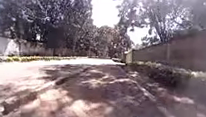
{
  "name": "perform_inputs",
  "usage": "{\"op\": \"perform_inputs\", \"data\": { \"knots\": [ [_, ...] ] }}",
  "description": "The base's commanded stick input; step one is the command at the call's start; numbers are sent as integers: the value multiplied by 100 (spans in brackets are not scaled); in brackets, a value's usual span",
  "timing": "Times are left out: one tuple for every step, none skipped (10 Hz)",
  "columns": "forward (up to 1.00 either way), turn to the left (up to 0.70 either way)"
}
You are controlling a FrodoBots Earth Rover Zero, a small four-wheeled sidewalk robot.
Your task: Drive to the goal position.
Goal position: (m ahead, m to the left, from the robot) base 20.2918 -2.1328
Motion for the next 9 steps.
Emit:
{"op": "perform_inputs", "data": {
  "knots": [
    [70,-20],
    [70,-34],
    [70,-35],
    [70,-35],
    [70,-18],
    [70,-2],
    [70,0],
    [70,0],
    [70,0]
  ]
}}
